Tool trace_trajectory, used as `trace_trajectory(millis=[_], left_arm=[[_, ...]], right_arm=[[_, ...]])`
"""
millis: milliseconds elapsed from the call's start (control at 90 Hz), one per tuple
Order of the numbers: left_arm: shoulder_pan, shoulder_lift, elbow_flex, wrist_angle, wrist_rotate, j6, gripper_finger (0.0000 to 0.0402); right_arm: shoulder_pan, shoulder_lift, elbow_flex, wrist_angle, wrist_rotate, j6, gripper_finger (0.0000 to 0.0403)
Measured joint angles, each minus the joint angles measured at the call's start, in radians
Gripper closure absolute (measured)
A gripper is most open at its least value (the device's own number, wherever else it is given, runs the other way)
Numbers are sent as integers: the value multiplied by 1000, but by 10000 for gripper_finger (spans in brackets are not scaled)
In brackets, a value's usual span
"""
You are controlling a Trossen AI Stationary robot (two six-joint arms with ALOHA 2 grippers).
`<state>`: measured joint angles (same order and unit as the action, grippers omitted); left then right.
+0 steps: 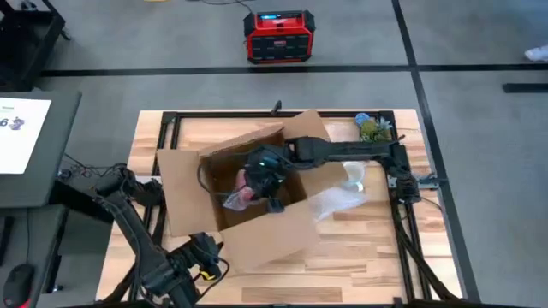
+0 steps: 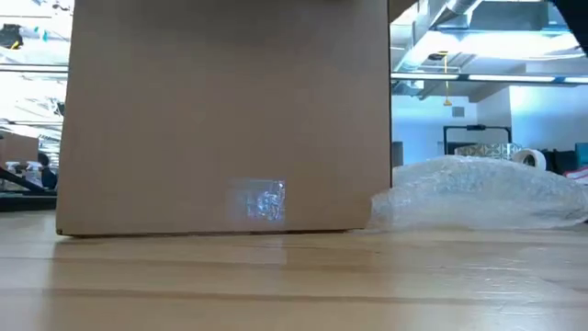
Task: Wrap mug
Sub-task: Put the wrapped red mug into the cardboard box
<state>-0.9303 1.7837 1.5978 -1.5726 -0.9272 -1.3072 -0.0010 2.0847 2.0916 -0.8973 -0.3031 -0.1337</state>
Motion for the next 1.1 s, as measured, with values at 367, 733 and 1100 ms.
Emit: trace_trajectory(millis=[367,733,1100], left_arm=[[1,0,0,28,-57,31,167],[6,0,0,51,-82,55,167],[6,0,0,57,-99,66,167]], right_arm=[[-39,-8,168,150,63,157,385],[-87,150,165,49,-21,156,385],[-127,272,165,1,-12,161,384]])
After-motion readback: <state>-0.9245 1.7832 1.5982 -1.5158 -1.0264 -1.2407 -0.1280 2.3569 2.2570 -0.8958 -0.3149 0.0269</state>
